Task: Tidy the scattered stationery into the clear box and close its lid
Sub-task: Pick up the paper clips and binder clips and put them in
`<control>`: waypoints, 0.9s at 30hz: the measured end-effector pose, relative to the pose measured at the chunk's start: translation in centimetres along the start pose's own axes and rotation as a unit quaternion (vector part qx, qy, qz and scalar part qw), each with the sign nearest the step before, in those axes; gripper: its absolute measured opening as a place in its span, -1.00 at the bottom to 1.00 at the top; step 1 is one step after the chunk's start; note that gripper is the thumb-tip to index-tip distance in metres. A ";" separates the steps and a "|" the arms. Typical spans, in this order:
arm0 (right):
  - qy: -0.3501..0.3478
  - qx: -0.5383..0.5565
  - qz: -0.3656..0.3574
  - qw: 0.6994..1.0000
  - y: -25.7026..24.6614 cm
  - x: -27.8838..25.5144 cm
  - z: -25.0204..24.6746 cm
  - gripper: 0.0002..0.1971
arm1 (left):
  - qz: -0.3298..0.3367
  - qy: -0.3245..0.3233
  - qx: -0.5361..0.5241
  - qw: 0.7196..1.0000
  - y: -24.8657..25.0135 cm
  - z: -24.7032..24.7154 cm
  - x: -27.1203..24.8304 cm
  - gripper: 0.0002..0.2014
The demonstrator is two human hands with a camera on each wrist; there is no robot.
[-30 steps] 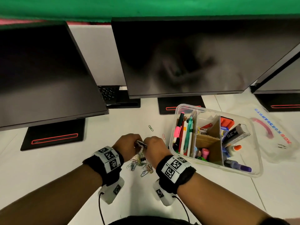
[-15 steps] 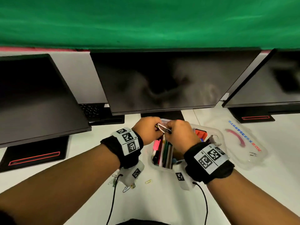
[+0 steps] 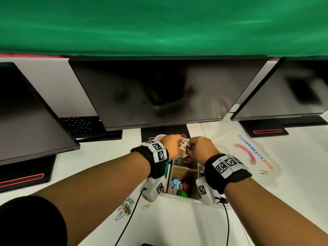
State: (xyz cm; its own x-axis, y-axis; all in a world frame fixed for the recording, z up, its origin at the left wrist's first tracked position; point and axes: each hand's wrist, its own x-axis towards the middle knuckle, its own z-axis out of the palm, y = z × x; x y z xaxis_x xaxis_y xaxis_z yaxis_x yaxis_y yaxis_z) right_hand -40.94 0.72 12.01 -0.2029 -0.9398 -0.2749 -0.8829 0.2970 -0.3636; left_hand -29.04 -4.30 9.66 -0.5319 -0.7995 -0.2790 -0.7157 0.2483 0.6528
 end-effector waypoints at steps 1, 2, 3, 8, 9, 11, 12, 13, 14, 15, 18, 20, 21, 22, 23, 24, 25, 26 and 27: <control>-0.006 0.011 0.009 1.000 0.2 0.3 0.2 -0.75 | -0.011 -0.008 -0.018 1.000 -0.1 0.1 0.1 -0.56; -0.012 0.024 0.018 0.999 0.4 0.6 0.6 -0.73 | -0.021 -0.011 -0.048 0.999 -0.3 0.1 0.0 -0.56; -0.012 0.037 0.028 0.999 0.5 0.9 0.8 -0.72 | -0.026 -0.009 -0.082 0.996 -0.4 0.0 -0.1 -0.58; 0.013 0.033 0.011 0.999 -1.0 0.9 0.9 -0.85 | -0.021 0.014 -0.140 0.990 -2.5 -2.1 -1.5 -0.72; 0.021 0.039 -0.008 0.999 -1.9 0.5 0.8 -0.88 | -0.023 0.018 -0.149 0.988 -3.2 -2.7 -1.9 -0.74; 0.023 0.058 -0.046 0.997 -4.2 -0.5 0.8 -0.87 | -0.036 0.029 -0.161 0.986 -4.7 -3.8 -2.9 -0.75; 0.009 0.070 -0.066 0.995 -5.8 -1.1 1.5 -0.88 | -0.052 0.035 -0.166 0.984 -6.1 -4.3 -3.8 -0.74; -0.001 0.080 -0.081 0.993 -6.7 -1.5 1.6 -0.90 | -0.063 0.033 -0.180 0.981 -6.6 -4.6 -4.1 -0.72; -0.015 0.082 -0.097 0.992 -7.7 -1.9 2.1 -0.90 | -0.073 0.029 -0.185 0.980 -7.5 -4.8 -4.7 -0.71; -0.035 0.077 -0.109 0.990 -9.2 -2.3 3.0 -0.90 | -0.083 0.029 -0.180 0.980 -8.9 -5.2 -5.5 -0.72; -0.090 0.027 -0.149 0.984 -12.3 -3.8 6.0 -0.82 | -0.118 0.012 -0.058 0.991 -12.8 -5.8 -7.5 -0.76; -0.135 0.001 -0.168 0.976 -13.4 -4.9 8.8 -0.75 | -0.139 -0.024 0.015 0.990 -15.2 -5.6 -8.7 -0.72; -0.162 -0.002 -0.162 0.973 -13.7 -5.4 10.3 -0.71 | -0.143 -0.039 0.042 0.988 -16.3 -5.2 -9.2 -0.70; -0.187 -0.008 -0.153 0.970 -13.9 -5.8 11.9 -0.68 | -0.147 -0.052 0.065 0.986 -17.3 -4.8 -9.5 -0.68; -0.209 -0.021 -0.144 0.967 -13.9 -6.1 13.4 -0.66 | -0.148 -0.062 0.085 0.983 -18.1 -4.3 -9.7 -0.66; -0.223 -0.031 -0.129 0.966 -13.7 -6.2 14.9 -0.65 | -0.147 -0.071 0.103 0.981 -18.8 -3.9 -9.6 -0.63; -0.225 -0.048 -0.114 0.967 -13.5 -6.0 16.3 -0.64 | -0.145 -0.078 0.118 0.979 -19.4 -3.5 -9.4 -0.60; -0.213 -0.066 -0.103 0.969 -13.3 -5.6 17.4 -0.60 | -0.139 -0.084 0.129 0.978 -19.7 -3.3 -9.1 -0.56; -0.195 -0.073 -0.079 0.975 -13.1 -5.0 18.4 -0.51 | -0.131 -0.090 0.137 0.978 -20.0 -3.0 -8.6 -0.51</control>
State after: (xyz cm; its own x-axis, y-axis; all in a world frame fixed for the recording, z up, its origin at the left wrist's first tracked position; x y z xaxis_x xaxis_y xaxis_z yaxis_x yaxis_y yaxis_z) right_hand -20.57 4.63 1.79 0.0909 -0.8280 -0.5533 -0.9466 0.1008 -0.3063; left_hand -8.82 -4.02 1.10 -0.3679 -0.7523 -0.5466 -0.9190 0.2048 0.3368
